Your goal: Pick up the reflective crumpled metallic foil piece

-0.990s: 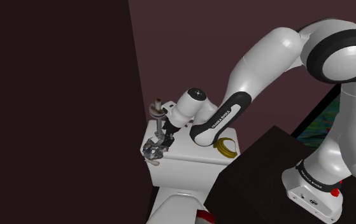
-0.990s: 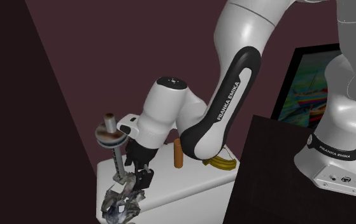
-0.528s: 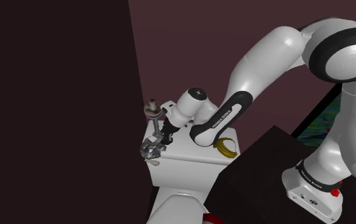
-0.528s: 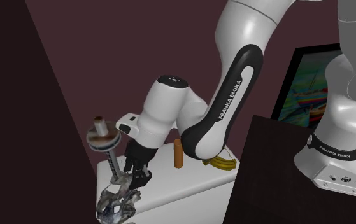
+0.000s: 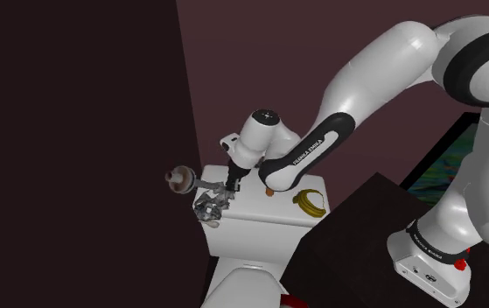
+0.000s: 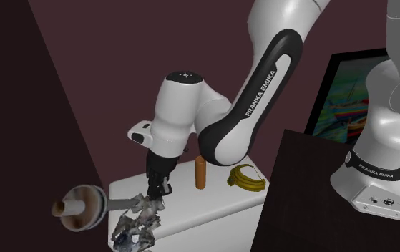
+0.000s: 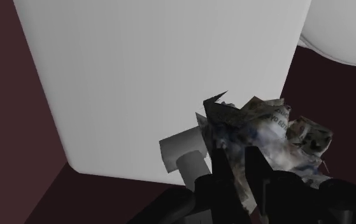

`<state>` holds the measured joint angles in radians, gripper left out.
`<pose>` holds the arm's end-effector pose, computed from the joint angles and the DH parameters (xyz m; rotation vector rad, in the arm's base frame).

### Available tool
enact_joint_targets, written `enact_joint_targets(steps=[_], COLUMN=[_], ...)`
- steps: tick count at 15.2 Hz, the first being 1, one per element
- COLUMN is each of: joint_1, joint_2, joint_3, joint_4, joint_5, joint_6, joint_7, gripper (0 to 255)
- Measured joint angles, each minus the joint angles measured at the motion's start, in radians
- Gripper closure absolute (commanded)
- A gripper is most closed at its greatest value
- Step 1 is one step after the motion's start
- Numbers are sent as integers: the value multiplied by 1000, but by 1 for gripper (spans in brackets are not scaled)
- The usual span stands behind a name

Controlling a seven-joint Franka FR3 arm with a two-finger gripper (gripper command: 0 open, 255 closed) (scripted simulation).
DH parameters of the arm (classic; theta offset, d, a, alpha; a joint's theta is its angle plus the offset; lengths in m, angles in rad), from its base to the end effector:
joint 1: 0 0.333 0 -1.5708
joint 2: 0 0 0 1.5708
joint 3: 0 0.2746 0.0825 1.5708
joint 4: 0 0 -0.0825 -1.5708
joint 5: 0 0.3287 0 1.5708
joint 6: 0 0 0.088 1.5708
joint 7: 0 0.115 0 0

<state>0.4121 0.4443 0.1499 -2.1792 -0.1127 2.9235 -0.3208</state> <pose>0.4581 0.2960 0.2198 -2.7012 -1.4146 -0.4650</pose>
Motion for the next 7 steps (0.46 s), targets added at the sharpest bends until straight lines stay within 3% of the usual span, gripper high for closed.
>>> enact_joint_targets(steps=[7], joint_1=[-22], joint_2=[-76], joint_3=[28], joint_4=[-16], joint_5=[24], joint_6=[-77], joint_7=[-18], gripper=[255])
